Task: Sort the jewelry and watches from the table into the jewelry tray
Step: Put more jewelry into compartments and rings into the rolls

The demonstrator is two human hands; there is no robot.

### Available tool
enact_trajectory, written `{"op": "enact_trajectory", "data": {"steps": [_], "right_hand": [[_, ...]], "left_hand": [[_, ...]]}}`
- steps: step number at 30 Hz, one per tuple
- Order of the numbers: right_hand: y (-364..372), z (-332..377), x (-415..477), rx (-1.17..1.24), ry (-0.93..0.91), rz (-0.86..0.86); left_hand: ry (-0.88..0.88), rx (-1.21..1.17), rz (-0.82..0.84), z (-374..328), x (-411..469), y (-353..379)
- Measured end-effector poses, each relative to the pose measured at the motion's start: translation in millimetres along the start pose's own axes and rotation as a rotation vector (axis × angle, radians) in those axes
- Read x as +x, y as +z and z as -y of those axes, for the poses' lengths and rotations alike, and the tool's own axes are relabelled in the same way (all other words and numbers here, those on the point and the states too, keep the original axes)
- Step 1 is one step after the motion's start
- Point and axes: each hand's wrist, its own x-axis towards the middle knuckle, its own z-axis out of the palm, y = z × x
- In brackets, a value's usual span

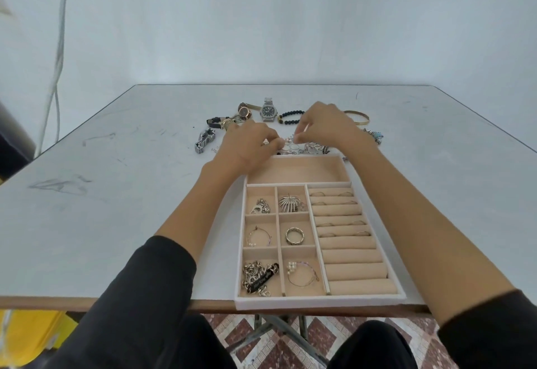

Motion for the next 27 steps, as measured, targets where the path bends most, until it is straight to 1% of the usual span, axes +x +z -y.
{"op": "enact_trajectory", "data": {"steps": [3, 7, 11, 15, 18, 23, 27], "right_hand": [[9, 2, 7, -0.026, 0.021, 0.019], [17, 2, 8, -0.033, 0.037, 0.012], [17, 1, 8, -0.032, 0.042, -0.008], [21, -4, 11, -0.024, 0.039, -0.014], [23, -6, 12, -0.013, 0.046, -0.014], [25, -7, 11, 0.022, 0.044, -0.028], [26, -9, 11, 0.060, 0.053, -0.039]], "left_hand": [[0.001, -0.029, -0.045, 1, 0, 1], [0.020, -0.067, -0.042, 1, 3, 0], [0.065, 0.040, -0.019, -6, 13, -2], [0.071, 0.162, 0.008, -14, 23, -2], [0.069, 0.199, 0.011, -15, 26, -1], [-0.017, 0.109, 0.073, -9, 26, 0], [-0.029, 0.100, 0.075, -6, 27, 0]]}}
